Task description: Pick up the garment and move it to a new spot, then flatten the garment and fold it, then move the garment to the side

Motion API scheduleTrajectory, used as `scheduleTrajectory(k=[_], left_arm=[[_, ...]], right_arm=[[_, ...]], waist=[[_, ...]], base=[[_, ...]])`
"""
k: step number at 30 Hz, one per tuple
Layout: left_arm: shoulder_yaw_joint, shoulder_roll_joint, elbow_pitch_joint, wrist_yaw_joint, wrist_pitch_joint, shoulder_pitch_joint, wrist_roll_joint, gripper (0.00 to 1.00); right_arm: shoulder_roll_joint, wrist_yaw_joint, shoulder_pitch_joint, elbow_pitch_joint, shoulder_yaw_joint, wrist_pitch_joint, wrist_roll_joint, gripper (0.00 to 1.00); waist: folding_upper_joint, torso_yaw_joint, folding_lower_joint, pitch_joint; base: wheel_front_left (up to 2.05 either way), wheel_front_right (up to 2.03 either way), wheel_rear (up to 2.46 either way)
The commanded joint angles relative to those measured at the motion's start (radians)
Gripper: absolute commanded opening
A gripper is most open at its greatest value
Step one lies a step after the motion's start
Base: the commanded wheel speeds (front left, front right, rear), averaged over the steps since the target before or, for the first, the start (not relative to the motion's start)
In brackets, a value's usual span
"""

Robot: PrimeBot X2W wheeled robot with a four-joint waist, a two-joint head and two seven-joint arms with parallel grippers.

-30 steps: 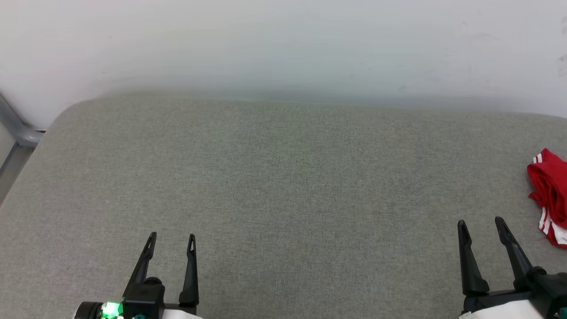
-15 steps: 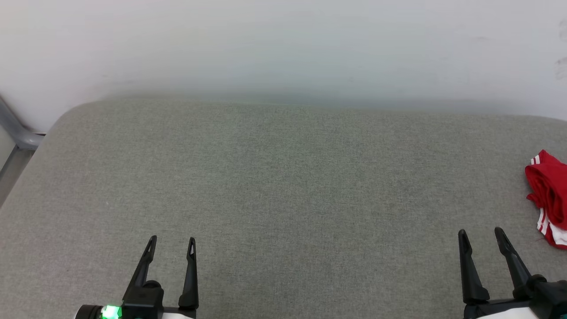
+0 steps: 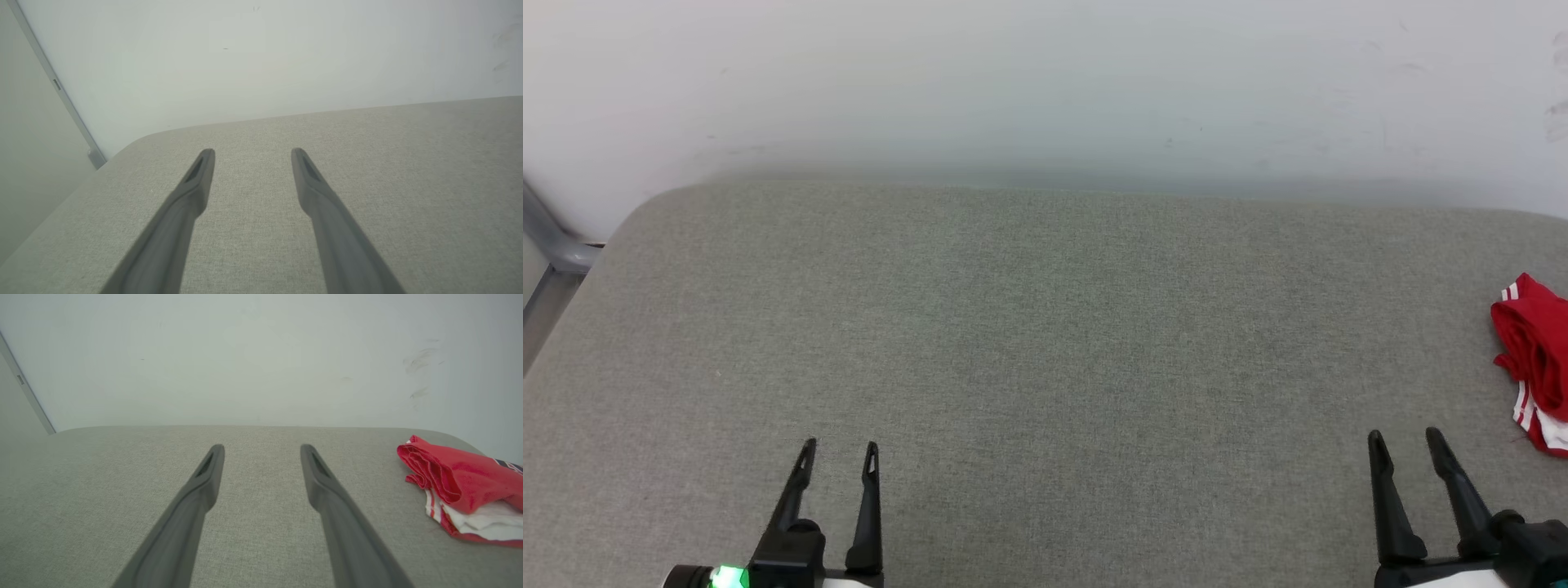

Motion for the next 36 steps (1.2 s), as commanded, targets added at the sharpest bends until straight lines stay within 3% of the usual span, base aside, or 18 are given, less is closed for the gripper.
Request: scheduleTrajectory(k=[1,4,18,36], left_arm=[[-0.001,0.000,0.007,0.000,0.000,0.000,-0.001,0.00],[-0.006,-0.001,0.034,0.000,0.001,0.008,-0.003,0.00],[0.021,-0.001,0.070,-0.048,0.056,-0.038,-0.337,0.00],[0.054,-0.007,0.116,-0.100,0.117,-0.090,-0.662,0.00]], right_arm=[[0.000,0.000,0.001,0.008,0.000,0.001,0.000,0.00],[0.000,0.000,0.002,0.036,0.002,0.003,0.004,0.00],[-0.015,0.000,-0.048,0.074,0.015,0.060,0.315,0.00],[-0.024,0.000,-0.100,0.115,0.021,0.123,0.618,0.00]], waist=[[0.0000,0.000,0.0000,0.000],[0.0000,0.000,0.0000,0.000],[0.0000,-0.007,0.0000,-0.002],[0.0000,-0.014,0.0000,-0.005]], base=[[0.00,0.00,0.00],[0.00,0.00,0.00],[0.00,0.00,0.00],[0.00,0.00,0.00]])
